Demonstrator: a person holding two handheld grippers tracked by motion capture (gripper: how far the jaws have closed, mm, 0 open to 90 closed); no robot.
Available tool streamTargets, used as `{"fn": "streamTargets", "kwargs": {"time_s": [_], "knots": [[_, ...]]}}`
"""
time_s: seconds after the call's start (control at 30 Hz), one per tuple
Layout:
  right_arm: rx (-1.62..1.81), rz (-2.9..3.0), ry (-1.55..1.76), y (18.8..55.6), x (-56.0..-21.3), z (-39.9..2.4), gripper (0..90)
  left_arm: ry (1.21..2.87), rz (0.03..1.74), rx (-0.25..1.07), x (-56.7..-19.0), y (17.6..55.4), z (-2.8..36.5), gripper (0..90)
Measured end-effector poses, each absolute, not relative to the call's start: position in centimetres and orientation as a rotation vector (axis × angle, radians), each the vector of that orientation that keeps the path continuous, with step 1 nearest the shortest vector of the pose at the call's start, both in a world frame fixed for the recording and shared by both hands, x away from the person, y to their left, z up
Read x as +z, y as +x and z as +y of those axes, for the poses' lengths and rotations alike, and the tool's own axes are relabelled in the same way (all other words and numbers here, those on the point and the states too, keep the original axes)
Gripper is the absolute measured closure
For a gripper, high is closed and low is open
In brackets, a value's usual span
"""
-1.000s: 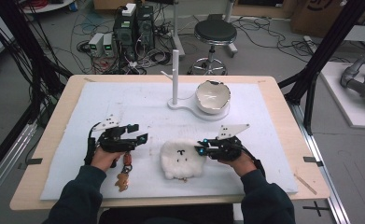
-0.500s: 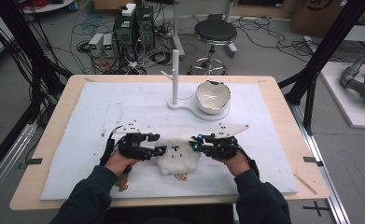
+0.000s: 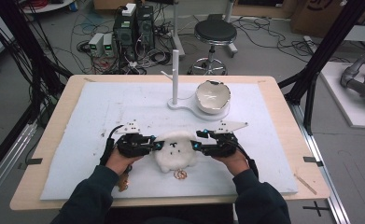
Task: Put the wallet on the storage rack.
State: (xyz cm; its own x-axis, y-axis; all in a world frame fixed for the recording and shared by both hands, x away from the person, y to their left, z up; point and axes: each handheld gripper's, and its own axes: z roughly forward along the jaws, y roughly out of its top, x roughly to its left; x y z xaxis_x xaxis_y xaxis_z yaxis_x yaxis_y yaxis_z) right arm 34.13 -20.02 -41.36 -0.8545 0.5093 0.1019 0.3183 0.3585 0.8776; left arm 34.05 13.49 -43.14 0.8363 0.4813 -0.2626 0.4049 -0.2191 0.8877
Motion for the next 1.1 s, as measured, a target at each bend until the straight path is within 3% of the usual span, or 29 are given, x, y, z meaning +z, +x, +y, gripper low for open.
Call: {"fn": "streamTargets", "kwargs": {"time_s": [0.23, 0.6, 0.77, 0.83, 1.1], "knots": [[1.461, 2.485, 0.887, 34.8, -42.4, -20.0, 32.5, 1.716, 0.676, 0.145, -42.2, 33.9, 14.6, 75.4], [1.628, 2.591, 0.903, 34.7, -43.0, -18.8, 30.4, 1.567, 0.607, 0.096, -41.5, 33.5, 14.7, 75.4], [1.694, 2.579, 0.884, 34.7, -42.5, -19.3, 65.7, 1.59, 0.612, 0.08, -41.7, 33.6, 14.6, 74.1], [1.737, 2.509, 0.888, 34.7, -42.0, -19.9, 73.1, 1.643, 0.624, 0.067, -42.0, 33.7, 14.4, 73.1], [1.744, 2.375, 0.869, 34.5, -41.0, -21.2, 76.4, 1.773, 0.644, 0.066, -43.0, 33.7, 13.1, 68.1]]}}
